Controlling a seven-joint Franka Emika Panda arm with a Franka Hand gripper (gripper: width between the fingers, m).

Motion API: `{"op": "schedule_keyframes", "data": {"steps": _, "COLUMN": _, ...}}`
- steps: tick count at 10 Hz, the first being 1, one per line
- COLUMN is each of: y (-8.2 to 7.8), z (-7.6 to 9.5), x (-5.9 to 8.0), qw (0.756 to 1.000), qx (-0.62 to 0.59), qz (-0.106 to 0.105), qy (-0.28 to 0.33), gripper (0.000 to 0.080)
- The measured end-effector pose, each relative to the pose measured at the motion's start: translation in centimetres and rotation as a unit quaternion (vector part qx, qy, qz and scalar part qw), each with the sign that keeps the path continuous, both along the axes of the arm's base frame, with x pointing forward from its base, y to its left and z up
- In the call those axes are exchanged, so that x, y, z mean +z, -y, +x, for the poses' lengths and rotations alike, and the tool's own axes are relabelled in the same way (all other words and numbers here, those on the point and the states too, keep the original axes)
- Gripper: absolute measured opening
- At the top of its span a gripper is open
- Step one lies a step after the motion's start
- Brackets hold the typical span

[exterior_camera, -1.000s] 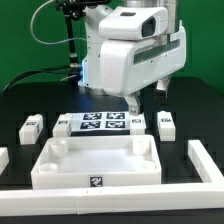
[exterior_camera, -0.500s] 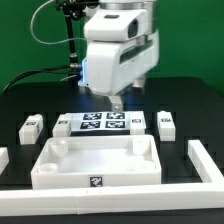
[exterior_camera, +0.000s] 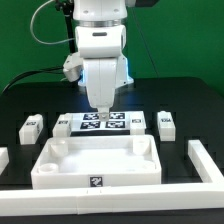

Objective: Assemble desk

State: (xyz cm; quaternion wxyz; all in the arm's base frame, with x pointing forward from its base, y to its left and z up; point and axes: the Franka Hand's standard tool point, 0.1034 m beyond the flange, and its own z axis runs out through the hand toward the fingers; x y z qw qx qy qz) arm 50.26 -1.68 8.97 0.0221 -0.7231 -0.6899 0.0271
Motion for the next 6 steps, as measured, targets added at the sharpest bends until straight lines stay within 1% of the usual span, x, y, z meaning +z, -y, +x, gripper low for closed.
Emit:
{"op": "schedule_keyframes", "data": {"steps": 1, "y": 0.0, "z": -0.1, "x": -0.1, "qw": 1.000, "qx": -0.001, "qz": 0.000, "qy": -0.001, "gripper": 0.0649}}
{"op": "schedule_keyframes", "data": {"steps": 2, "y": 0.5, "z": -0.2, "x": -1.2, "qw": 1.000, "qx": 0.011, "qz": 0.010, "qy": 0.011, "gripper": 0.0649}}
{"op": "schedule_keyframes", "data": {"steps": 4, "y": 1.5, "z": -1.0, "x": -4.2, "qw": 0.999, "qx": 0.000, "qz": 0.015, "qy": 0.035, "gripper": 0.0649}}
{"op": "schedule_keyframes", "data": {"steps": 6, "y": 1.5, "z": -1.9, "x": -6.5, "qw": 0.999, "qx": -0.004, "qz": 0.019, "qy": 0.034, "gripper": 0.0649}}
